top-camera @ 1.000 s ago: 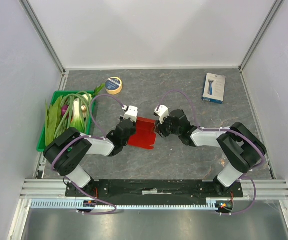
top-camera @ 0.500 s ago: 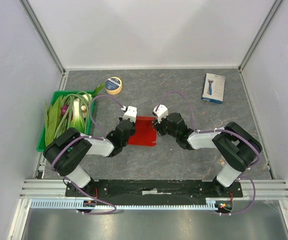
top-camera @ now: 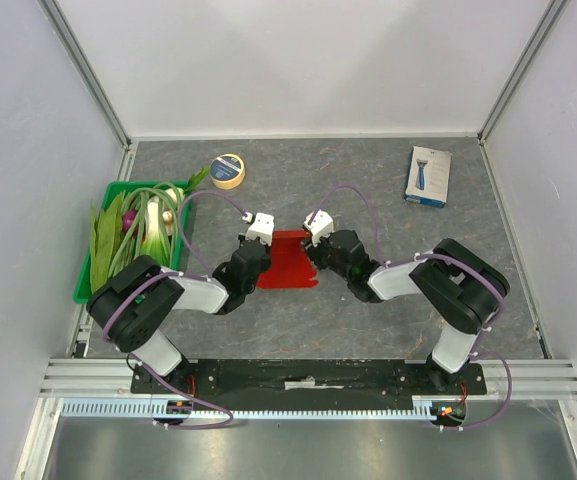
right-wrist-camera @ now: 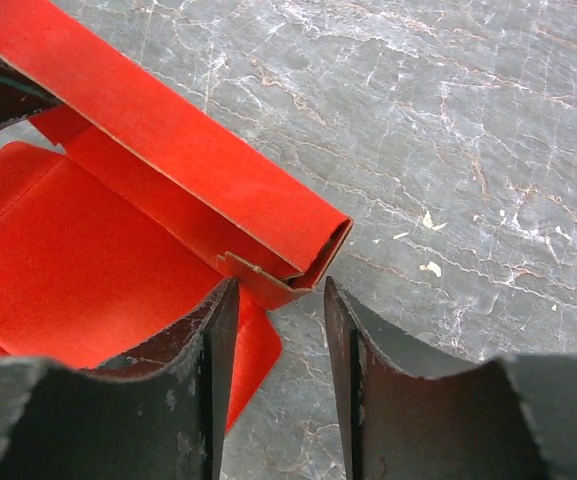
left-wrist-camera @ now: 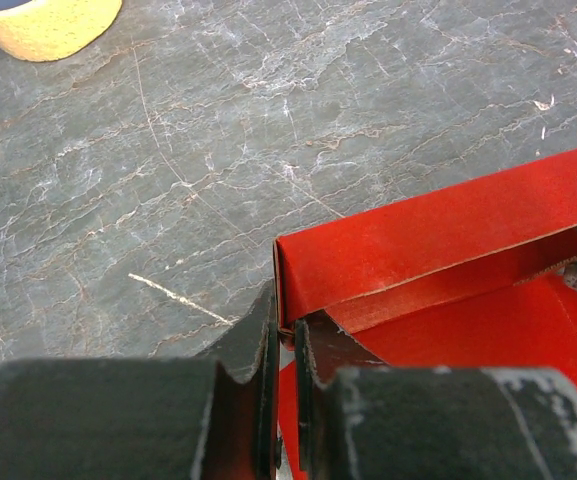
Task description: Fold the paper box
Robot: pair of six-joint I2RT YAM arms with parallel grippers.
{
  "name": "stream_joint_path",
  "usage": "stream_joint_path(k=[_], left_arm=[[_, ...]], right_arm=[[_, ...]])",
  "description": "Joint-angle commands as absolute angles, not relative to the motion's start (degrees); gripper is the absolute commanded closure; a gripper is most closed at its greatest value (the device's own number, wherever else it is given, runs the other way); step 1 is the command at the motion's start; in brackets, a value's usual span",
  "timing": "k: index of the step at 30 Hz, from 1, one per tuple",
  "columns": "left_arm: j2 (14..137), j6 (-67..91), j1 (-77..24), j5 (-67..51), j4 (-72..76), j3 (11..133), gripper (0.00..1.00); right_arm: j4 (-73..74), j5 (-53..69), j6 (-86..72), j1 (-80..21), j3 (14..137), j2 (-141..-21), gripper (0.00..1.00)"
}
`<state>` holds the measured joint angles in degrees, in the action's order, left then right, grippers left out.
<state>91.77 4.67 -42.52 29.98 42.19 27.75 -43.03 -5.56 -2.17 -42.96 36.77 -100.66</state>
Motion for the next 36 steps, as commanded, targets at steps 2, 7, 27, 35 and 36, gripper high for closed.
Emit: stream_joint_path(k=[2,7,27,35,36], left_arm=[[91.05,4.66,-43.59,29.35,43.86,26.98,0.98],[91.23,5.1,-43.59,29.27,43.86,26.98,0.98],[91.32,6.77,-44.12,28.74,43.68,26.98,0.98],[91.41,6.85,-44.21,28.39,43.68,27.07,0.98],[91.32,6.94,-44.3,28.39,43.59,27.07,0.98]], right_arm=[[-50.8,-12.03,-2.72,-43.42,38.76,-102.13,0.58],[-52.38,-15.11,-3.16,-44.47,39.2,-103.53,0.73],[-53.28,-23.29,-2.02,-47.11,44.02,-108.72,0.58],[-51.68,-21.89,-1.67,-47.02,45.17,-109.16,0.71],[-51.07,-21.97,-1.58,-47.11,45.35,-109.25,0.74]])
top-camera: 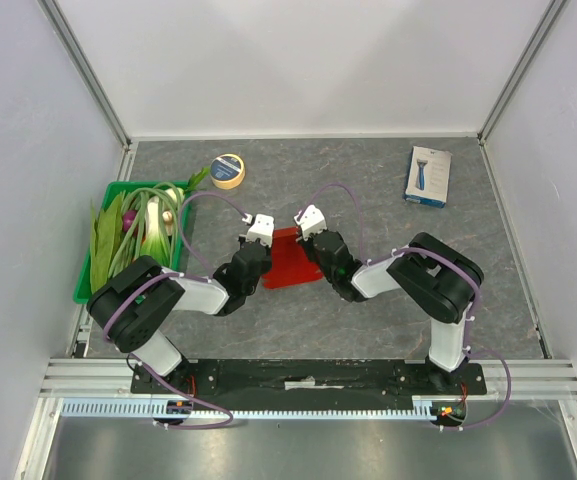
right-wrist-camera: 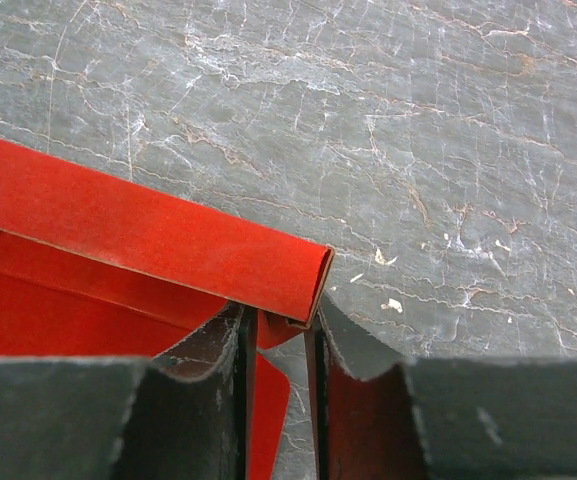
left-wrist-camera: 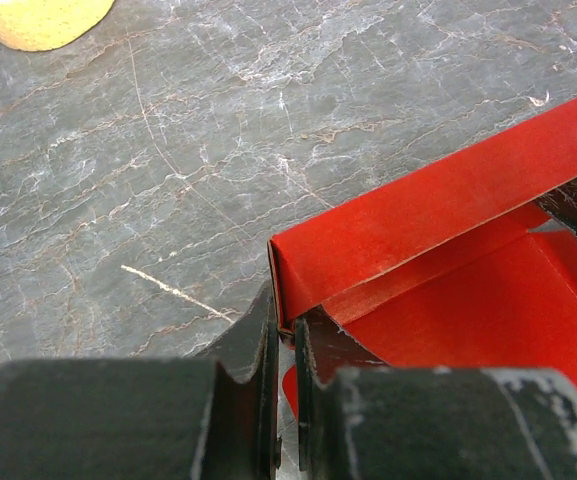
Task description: Fold the paper box
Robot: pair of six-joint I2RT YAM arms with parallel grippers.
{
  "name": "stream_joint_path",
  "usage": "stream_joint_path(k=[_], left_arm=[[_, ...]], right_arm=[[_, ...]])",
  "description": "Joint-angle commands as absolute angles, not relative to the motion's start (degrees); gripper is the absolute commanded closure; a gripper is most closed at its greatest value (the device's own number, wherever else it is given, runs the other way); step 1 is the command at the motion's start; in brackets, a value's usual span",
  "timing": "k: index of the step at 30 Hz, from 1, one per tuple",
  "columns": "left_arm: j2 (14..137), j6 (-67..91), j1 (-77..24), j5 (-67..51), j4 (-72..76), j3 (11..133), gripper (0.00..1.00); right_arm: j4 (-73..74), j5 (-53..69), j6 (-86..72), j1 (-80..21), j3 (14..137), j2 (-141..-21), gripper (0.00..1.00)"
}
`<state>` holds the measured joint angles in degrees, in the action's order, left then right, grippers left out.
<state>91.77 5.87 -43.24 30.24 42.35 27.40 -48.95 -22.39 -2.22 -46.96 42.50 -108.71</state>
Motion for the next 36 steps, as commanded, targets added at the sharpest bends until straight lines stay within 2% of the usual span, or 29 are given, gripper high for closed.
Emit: stream_joint_path(k=[1,3,5,8,13,22,29,36], left_arm=[[91.23,7.03,-44.21,28.39,43.51,27.07,0.98],[91.06,7.21,-44.3,28.39,43.59,26.9,0.98],[91.05,7.21,-44.3,28.39,43.42,26.98,0.98],[90.88,7.64,-44.47,28.48,43.24,27.07,0.98],[90.44,9.14,-44.91,28.65,42.54,27.33,0.98],[89.47,21.43,-47.19,31.72,32.89,31.54,0.98],[88.59,34.26,-48.25,34.02,26.02,33.66,0.98],[88.59,37.79,-49.74,32.78,24.35,34.89,0.98]], right_arm=[[-50.89,-22.32,-1.67,-47.2,45.44,-109.34,0.79],[-50.8,-22.59,-1.85,-47.11,45.18,-109.16,0.94],[-50.63,-22.15,-1.58,-47.11,45.35,-109.25,1.0],[-49.57,-23.2,-1.84,-47.11,46.22,-109.69,1.0],[-43.77,-33.91,-5.71,-47.28,48.52,-110.66,1.0],[-43.6,-41.04,-10.36,-47.46,45.87,-108.81,1.0],[-30.36,-63.67,-21.52,-50.79,50.27,-109.68,1.0],[-14.17,-72.85,-35.14,-51.77,55.71,-111.7,1.0]])
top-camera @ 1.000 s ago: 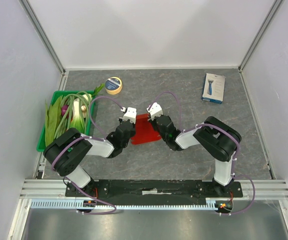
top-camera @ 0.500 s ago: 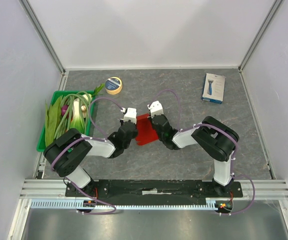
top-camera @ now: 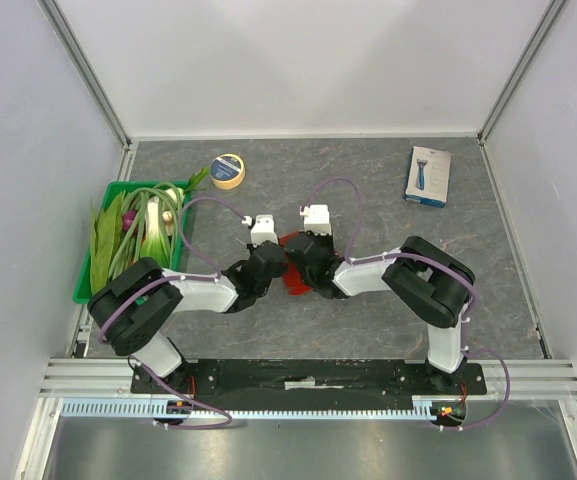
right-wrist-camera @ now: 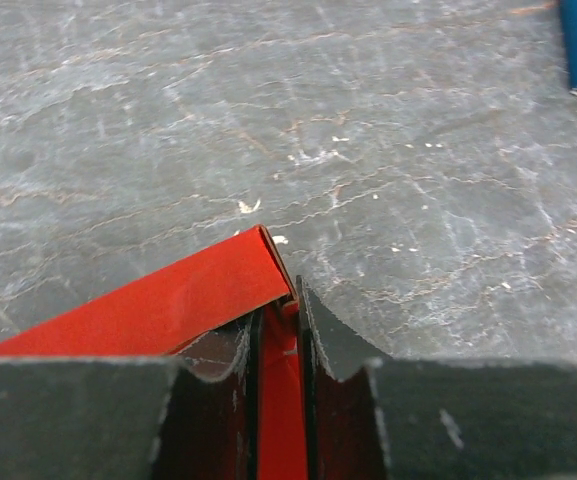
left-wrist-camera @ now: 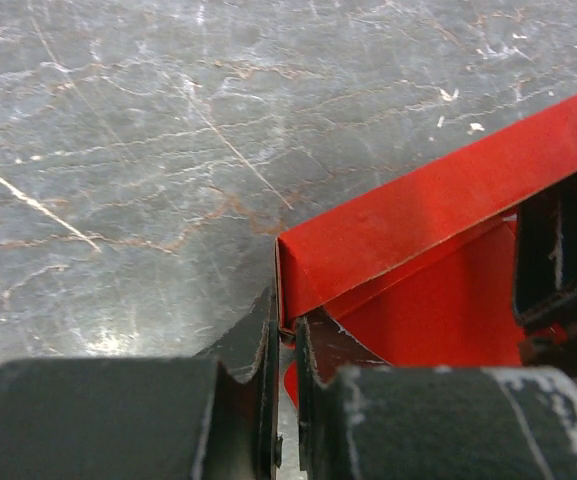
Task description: Fold the paper box
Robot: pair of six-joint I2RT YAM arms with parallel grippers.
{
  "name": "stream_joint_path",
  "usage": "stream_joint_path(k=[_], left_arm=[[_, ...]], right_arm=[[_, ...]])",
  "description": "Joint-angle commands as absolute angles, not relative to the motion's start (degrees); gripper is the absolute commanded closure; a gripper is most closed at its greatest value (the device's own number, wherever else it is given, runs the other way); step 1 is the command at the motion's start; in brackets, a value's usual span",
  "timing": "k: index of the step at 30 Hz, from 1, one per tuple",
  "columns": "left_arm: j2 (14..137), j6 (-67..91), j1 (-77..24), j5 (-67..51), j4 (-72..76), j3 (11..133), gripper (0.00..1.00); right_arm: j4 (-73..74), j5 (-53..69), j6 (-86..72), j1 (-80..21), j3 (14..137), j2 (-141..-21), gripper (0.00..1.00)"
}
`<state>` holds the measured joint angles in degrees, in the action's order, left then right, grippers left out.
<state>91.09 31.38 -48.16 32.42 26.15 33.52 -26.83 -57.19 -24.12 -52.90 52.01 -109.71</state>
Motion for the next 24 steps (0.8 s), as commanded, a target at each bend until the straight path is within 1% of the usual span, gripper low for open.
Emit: stream_joint_path(k=[1,4,7,9,11,12,13,14,15,19,20,22,24], left_arm=[[88.42,38.23,-50.09,33.04,24.26,34.81,0.98],[88.51,38.41,-50.36,33.4,24.0,34.72,0.98],[88.51,38.23,-50.27,34.27,23.21,34.72,0.98],[88.16,37.97,-50.27,34.8,23.03,34.72,0.98],[88.07,36.92,-50.36,35.16,22.42,34.98,0.98],[88.07,36.57,-50.27,35.33,22.06,35.5,0.98],[88.15,35.95,-50.36,35.68,21.45,35.86,0.98],[88.24,35.77,-50.36,35.86,20.23,36.12,0.98],[88.5,35.6,-50.27,36.03,19.87,36.56,0.98],[89.38,34.02,-50.27,36.65,18.99,37.0,0.98],[89.38,33.75,-50.36,36.74,18.9,37.0,0.98],[89.56,32.79,-50.36,37.52,18.63,36.91,0.98],[89.47,32.17,-50.36,37.97,18.2,37.09,0.98]], right_arm=[[-12.41,-73.21,-36.37,-51.68,57.11,-112.23,1.0],[-11.86,-72.16,-36.74,-51.68,56.87,-112.85,1.0],[-18.44,-69.28,-31.57,-51.68,53.63,-111.19,1.0],[-25.99,-67.16,-25.95,-51.59,51.16,-109.87,1.0],[-36.0,-59.27,-21.03,-51.33,46.34,-107.41,0.99],[-40.21,-54.19,-13.7,-51.15,44.23,-106.62,0.95],[-46.17,-49.7,-11.27,-51.07,40.38,-104.87,0.9],[-48.14,-44.44,-9.77,-50.8,38.78,-103.98,0.78],[-49.03,-41.25,-8.97,-50.28,37.72,-103.28,0.74],[-47.2,-30.0,-7.48,-47.29,36.57,-100.9,0.67],[-46.94,-29.45,-7.56,-46.59,36.48,-100.64,0.63],[-47.63,-25.76,-7.3,-45.71,35.08,-99.33,0.61],[-47.99,-24.19,-7.82,-44.83,34.11,-98.09,0.53]])
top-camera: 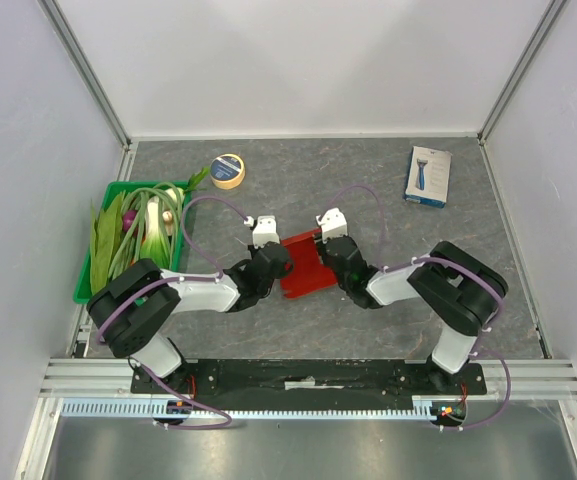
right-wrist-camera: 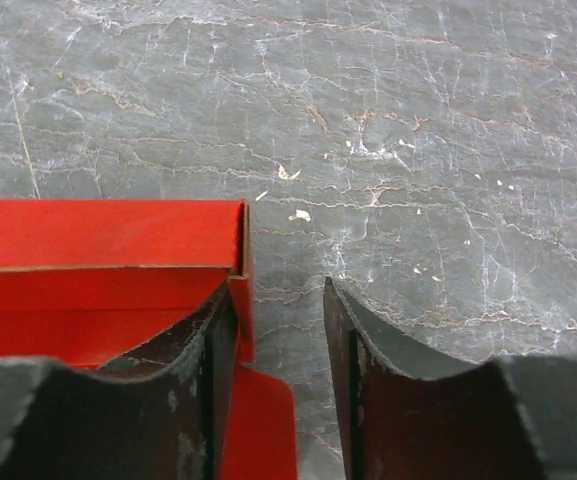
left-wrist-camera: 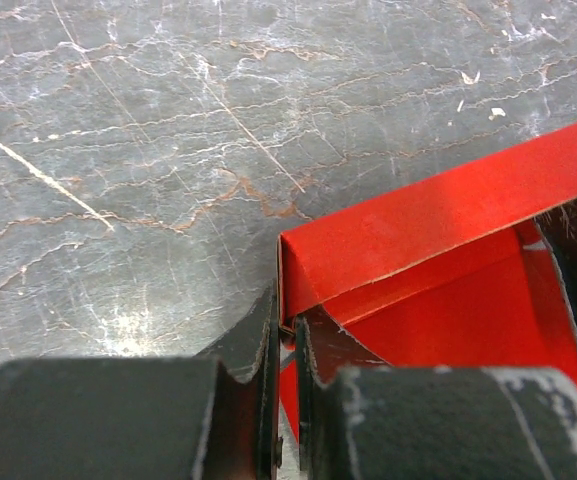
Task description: Fold the paper box
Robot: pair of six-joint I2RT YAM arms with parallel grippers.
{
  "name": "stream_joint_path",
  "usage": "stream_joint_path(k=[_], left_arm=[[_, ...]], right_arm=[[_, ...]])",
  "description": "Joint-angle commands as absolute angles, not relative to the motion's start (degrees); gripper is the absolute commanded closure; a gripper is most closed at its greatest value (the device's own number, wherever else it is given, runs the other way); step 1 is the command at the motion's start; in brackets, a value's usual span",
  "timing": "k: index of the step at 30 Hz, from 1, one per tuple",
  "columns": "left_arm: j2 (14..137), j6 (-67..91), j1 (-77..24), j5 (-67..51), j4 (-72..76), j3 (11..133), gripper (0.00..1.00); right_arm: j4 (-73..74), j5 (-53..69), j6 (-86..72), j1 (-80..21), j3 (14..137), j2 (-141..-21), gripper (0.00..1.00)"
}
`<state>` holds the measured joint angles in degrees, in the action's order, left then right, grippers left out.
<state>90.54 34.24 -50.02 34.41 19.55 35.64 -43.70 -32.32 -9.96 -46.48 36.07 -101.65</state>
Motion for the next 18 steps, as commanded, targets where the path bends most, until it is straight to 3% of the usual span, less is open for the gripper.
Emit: stream_joint_path(k=[1,9,15,18], left_arm=[[89.39,31.65,-50.36,38.66,17.76,37.18,0.98],[89.39,30.32,-50.36,39.73,17.4,37.35,0.98],[89.47,30.32,-50.36,39.03,16.96,37.71,0.98],[89.12,31.2,-50.36,38.5,15.56,38.05,0.98]], right_arm=[[-46.68,-23.56,-8.0,-44.48,33.93,-96.78,0.48],[-40.88,-15.92,-10.27,-43.5,30.24,-87.46,0.26],[-24.38,-15.12,-16.15,-42.19,32.94,-77.27,0.17],[-8.4,-12.75,-26.86,-38.94,39.16,-75.76,0.13]])
